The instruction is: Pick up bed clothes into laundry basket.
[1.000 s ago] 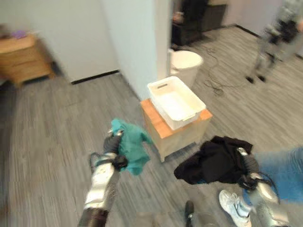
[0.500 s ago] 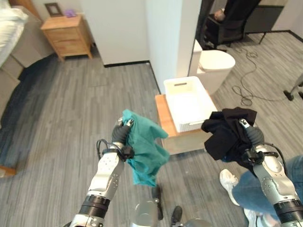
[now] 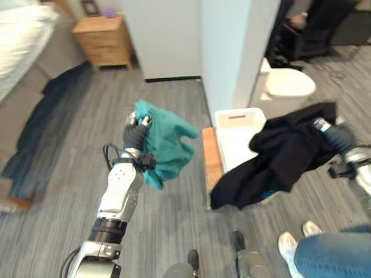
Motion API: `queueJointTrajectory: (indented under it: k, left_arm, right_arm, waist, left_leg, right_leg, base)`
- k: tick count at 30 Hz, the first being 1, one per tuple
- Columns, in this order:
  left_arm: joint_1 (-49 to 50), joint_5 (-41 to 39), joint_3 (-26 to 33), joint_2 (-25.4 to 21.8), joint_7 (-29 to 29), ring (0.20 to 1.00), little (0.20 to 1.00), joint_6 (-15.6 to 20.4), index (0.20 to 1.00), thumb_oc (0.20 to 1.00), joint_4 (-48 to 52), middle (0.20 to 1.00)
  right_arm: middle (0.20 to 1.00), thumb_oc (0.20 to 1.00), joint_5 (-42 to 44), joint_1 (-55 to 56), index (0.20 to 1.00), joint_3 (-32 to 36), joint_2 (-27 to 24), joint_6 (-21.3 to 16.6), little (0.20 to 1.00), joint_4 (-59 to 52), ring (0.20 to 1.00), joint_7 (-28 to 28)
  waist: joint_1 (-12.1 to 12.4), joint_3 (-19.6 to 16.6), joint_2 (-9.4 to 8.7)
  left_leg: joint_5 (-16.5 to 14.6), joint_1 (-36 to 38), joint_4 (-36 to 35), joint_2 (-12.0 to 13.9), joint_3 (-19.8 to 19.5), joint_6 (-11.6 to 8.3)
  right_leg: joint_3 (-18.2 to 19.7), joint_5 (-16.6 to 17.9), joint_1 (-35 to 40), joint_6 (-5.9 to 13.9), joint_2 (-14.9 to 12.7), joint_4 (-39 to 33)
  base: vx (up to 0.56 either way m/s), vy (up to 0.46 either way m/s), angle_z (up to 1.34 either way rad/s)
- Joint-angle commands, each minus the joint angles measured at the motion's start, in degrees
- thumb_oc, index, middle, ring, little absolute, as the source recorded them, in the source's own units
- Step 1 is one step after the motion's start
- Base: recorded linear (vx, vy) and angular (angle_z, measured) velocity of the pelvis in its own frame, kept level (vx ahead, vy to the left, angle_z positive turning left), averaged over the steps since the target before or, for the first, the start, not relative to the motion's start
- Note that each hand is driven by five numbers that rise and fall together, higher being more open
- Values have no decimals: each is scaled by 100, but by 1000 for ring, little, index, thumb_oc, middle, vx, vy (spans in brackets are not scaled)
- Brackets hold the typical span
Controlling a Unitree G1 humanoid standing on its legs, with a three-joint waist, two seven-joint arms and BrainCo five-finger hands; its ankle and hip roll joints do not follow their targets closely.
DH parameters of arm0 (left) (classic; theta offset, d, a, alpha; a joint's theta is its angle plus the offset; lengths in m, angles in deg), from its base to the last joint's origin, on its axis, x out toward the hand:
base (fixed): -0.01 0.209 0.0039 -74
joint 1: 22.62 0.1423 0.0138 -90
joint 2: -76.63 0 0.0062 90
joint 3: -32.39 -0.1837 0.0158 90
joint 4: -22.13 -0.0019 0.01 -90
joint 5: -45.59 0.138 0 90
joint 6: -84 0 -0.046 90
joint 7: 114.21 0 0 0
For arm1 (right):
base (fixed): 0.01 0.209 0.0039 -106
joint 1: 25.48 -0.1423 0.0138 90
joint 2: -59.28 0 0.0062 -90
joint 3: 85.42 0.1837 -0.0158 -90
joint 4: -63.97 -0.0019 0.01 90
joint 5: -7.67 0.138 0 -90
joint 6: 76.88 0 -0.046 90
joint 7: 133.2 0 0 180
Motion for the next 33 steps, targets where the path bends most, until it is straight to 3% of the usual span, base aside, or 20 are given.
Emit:
queueJointTrajectory:
  k: [1,2,5,7,11,16,24,33]
  left_arm:
    - [104,-369,-132,-213,-247,200,200,515,200,200,583,200]
    - [393,-541,-176,-272,-345,200,200,523,200,200,761,200]
    - [636,-728,-228,-404,-431,200,200,532,200,200,977,200]
    - [728,-845,-332,-469,-449,200,200,531,200,200,1129,200]
    - [827,-976,-400,-470,-456,200,200,566,200,200,1425,200]
    - [877,-1108,-328,-558,-424,200,200,587,200,200,1811,200]
    - [950,-1213,-81,-774,-332,200,200,690,200,200,2149,200]
    - [936,-1191,-200,-668,-256,200,200,710,200,200,2008,200]
  right_arm:
    - [200,200,147,-1203,200,-36,-622,-652,200,188,200,-71]
    - [200,200,104,-2250,200,-824,-1298,-690,200,734,200,-46]
    - [200,200,-235,-4122,200,-2522,-1912,-587,200,1625,200,-1]
    - [200,200,-437,-5434,200,-3711,-1929,-547,200,2442,200,94]
    - [200,200,-758,-6932,200,-5063,-1436,-401,200,3853,200,179]
    - [200,200,-967,-7030,200,-5042,-921,-263,200,4782,200,293]
    - [200,200,-1355,-7257,200,-5199,-547,-114,200,5652,200,366]
    - [200,200,-1249,-7859,200,-5599,-364,-243,200,5329,200,413]
  waist:
    - [34,-431,-186]
    - [122,-485,-246]
    - [183,-500,-307]
    - [235,-494,-364]
    - [275,-472,-304]
    - [338,-387,-224]
    - [408,-246,-94]
    - [413,-250,-125]
  left_leg:
    - [136,-453,71,115,229,-103]
    - [161,-453,53,143,130,-159]
    - [234,-456,-45,215,28,-237]
    - [283,-475,-77,241,-52,-276]
    - [376,-537,-154,269,-191,-328]
    - [438,-652,-178,274,-284,-359]
    - [434,-719,-200,260,-330,-386]
    - [443,-736,-184,248,-317,-392]
  right_leg:
    - [-277,-697,332,79,227,-56]
    - [-380,-671,445,23,267,-193]
    - [-492,-665,552,-52,338,-333]
    - [-564,-656,581,-77,385,-406]
    - [-734,-646,592,-115,436,-478]
    - [-821,-628,509,-148,483,-504]
    - [-909,-664,436,-168,490,-504]
    - [-934,-628,425,-186,490,-504]
  base:
    - [118,-138,28]
    - [85,-114,27]
    - [58,-110,20]
    - [23,-76,9]
    - [9,-46,11]
    - [-9,-19,10]
    - [9,-5,7]
    - [21,5,2]
